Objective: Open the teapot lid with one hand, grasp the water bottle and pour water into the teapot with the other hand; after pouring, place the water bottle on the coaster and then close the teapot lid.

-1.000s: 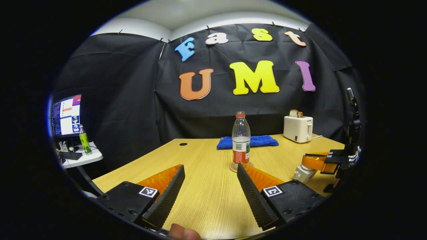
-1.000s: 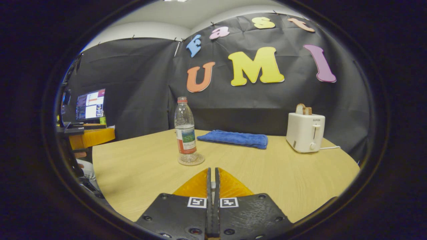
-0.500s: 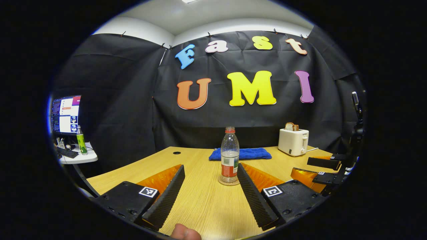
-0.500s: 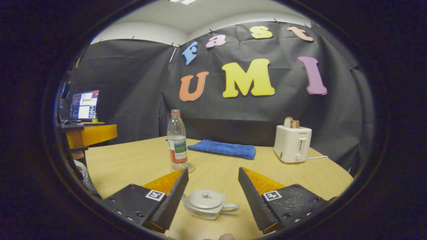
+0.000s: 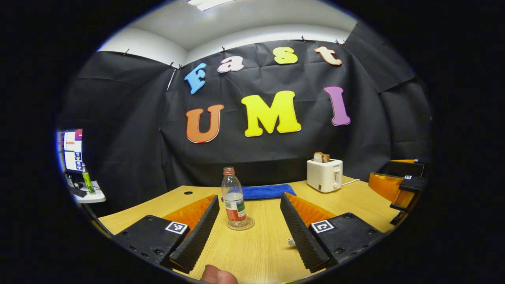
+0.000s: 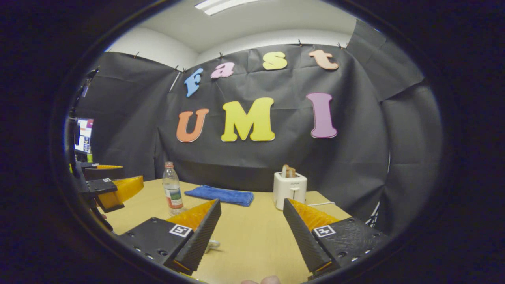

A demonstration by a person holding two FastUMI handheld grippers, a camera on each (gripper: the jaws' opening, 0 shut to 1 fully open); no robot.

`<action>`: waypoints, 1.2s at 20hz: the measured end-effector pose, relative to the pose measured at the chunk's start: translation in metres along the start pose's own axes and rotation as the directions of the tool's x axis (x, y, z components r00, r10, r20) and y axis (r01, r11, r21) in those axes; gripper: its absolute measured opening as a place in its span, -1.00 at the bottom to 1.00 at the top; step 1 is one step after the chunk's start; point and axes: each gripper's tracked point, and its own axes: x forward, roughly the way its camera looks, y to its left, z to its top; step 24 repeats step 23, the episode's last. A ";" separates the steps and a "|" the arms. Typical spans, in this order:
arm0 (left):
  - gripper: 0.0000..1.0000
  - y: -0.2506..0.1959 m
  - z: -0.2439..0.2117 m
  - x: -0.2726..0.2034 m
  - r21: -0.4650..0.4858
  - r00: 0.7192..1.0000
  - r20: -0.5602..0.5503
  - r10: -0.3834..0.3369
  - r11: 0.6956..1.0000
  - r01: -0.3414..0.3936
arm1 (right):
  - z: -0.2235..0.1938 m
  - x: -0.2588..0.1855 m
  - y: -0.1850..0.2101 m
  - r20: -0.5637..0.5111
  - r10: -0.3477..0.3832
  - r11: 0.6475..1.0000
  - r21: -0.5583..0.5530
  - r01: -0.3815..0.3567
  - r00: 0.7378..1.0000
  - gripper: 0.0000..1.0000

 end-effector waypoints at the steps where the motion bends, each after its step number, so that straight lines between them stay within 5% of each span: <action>1: 0.94 -0.003 0.003 -0.005 0.007 1.000 0.005 -0.005 1.000 0.005 | 0.006 -0.009 -0.007 0.012 -0.017 1.000 -0.005 0.017 1.000 0.92; 11: 0.92 0.001 0.036 -0.035 -0.021 0.996 0.087 0.006 1.000 -0.004 | 0.039 -0.080 -0.037 0.084 -0.165 0.984 -0.055 0.170 0.983 0.90; 24: 0.93 -0.002 0.017 -0.029 -0.072 1.000 0.028 -0.012 0.997 0.014 | 0.044 -0.082 -0.036 0.054 -0.206 0.978 -0.016 0.207 0.977 0.91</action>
